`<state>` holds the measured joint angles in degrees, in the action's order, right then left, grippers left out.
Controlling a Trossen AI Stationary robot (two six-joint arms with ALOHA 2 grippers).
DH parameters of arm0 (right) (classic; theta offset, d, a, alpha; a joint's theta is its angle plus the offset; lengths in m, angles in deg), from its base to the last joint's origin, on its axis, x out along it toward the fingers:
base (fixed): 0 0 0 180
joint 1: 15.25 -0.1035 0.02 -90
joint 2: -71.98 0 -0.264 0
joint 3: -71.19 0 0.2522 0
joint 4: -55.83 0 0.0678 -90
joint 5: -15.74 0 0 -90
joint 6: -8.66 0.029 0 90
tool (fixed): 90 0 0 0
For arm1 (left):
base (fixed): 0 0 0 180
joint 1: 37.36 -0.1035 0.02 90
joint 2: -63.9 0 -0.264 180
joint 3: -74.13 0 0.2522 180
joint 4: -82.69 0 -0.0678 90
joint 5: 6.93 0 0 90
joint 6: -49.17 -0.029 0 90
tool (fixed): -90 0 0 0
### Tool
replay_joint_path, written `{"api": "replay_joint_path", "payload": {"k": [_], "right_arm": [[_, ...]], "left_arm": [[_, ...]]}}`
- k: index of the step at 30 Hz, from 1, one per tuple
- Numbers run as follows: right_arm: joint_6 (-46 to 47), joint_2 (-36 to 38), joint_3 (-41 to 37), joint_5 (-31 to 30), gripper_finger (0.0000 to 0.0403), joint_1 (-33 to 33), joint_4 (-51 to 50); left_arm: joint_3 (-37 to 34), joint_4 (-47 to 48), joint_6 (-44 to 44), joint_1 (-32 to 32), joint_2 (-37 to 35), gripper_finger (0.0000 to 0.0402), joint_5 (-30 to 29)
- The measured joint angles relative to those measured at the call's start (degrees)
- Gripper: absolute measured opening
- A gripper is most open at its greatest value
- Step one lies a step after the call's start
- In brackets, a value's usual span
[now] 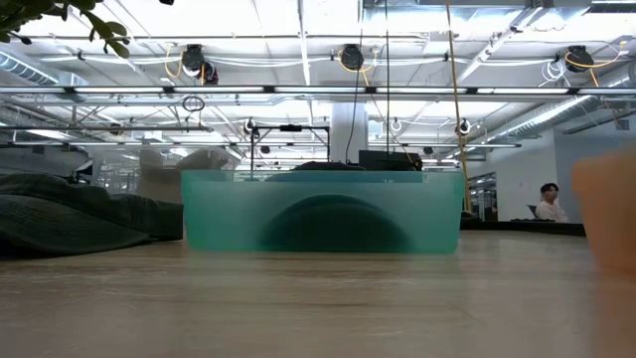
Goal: Pick & Place hat
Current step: Put the blue cap into the orange bin
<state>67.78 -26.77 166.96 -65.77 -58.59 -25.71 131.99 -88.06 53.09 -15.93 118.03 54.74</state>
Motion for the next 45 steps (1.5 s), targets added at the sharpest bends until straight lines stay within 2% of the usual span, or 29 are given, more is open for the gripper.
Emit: {"api": "replay_joint_path", "payload": {"k": [7, 9, 15, 21, 29, 38, 45], "right_arm": [[0.66, 5.69, 0.09, -7.4, 0.001, -2.3, 3.14], [2.84, 6.38, 0.09, -6.61, 0.0003, -2.92, 4.84], [10.24, 6.4, -3.04, 2.24, 0.0003, -3.29, 10.68], [9.44, 6.39, -9.32, 1.99, 0.0007, -2.43, 15.38], [7.73, 6.37, -15.29, 1.78, 0.0048, 0.3, 20.23], [9.18, 8.02, -16.26, 0.82, 0.0094, 2.31, 19.45], [11.06, 12.63, -16.28, 5.17, 0.0112, 2.34, 20.67]], "left_arm": [[0.0, 0.0, 0.0, -0.01, 0.0, 0.0131, -0.02], [0.0, 0.0, -0.02, -0.01, 0.0, 0.0131, -0.02], [0.02, 0.0, -0.02, 0.0, 0.0, 0.0131, -0.02], [0.02, 0.0, -0.04, -0.01, 0.0, 0.0131, -0.03], [0.02, 0.0, -0.13, 0.0, 0.0, 0.0131, -0.04], [0.02, 0.0, -0.11, -0.02, -0.02, 0.0131, -0.07], [0.02, 0.0, -0.08, -0.02, -0.01, 0.0131, -0.07]]}}
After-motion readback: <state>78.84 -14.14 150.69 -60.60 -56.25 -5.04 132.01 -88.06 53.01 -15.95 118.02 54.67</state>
